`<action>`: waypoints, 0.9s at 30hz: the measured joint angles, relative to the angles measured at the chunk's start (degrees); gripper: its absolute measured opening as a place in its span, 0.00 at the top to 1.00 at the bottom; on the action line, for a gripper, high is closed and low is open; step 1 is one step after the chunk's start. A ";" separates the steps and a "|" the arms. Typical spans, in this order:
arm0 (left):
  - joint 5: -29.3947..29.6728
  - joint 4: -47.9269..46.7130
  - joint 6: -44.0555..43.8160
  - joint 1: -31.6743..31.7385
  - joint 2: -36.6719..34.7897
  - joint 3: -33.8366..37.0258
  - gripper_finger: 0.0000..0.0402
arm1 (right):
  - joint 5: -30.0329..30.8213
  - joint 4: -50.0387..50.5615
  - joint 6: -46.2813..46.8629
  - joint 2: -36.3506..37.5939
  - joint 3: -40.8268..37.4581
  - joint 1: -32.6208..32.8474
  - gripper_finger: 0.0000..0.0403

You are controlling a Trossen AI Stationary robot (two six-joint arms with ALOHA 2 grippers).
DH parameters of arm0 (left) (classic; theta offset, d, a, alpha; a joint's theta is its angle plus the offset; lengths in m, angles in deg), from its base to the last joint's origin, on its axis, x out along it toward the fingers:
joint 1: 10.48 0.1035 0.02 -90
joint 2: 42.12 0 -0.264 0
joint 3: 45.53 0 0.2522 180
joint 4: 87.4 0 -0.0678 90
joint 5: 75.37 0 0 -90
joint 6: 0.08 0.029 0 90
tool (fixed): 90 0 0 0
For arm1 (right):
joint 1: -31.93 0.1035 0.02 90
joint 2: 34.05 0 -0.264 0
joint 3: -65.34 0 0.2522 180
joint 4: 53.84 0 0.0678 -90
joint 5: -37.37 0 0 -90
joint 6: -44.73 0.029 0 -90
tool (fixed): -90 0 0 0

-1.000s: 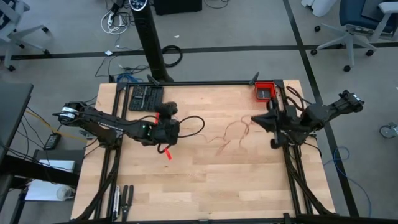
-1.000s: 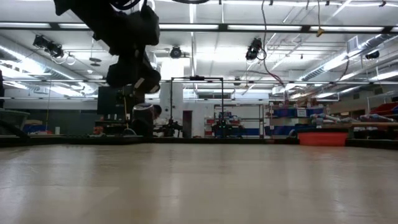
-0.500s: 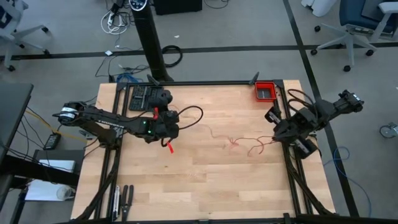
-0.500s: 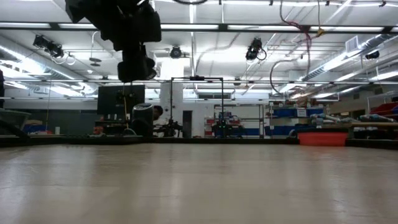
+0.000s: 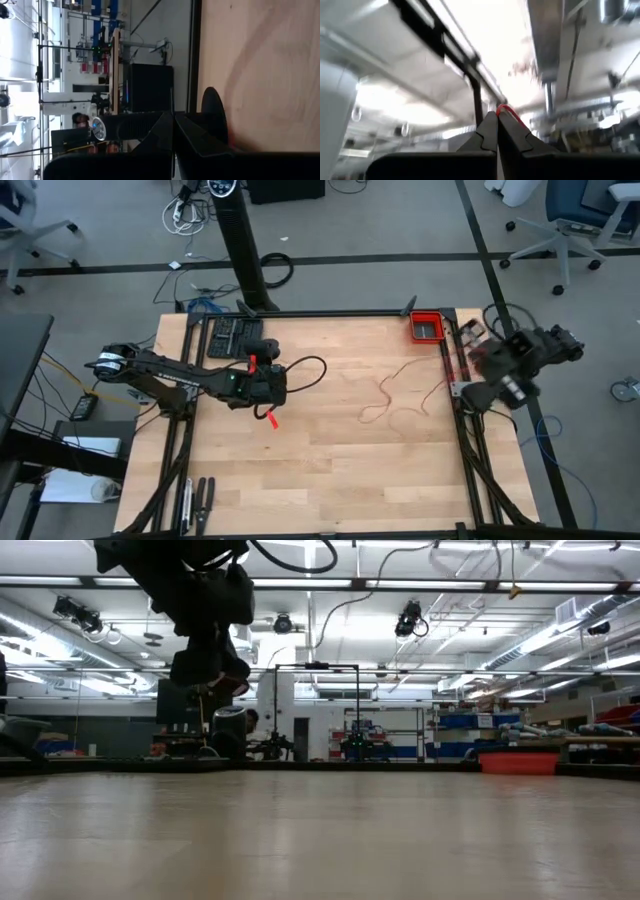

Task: Coil cords
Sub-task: Uncoil the red wire from the black spool

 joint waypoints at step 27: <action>8.67 0.05 -8.31 1.15 0.00 0.02 0.98 | 0.30 -6.32 3.17 2.09 0.02 0.00 1.00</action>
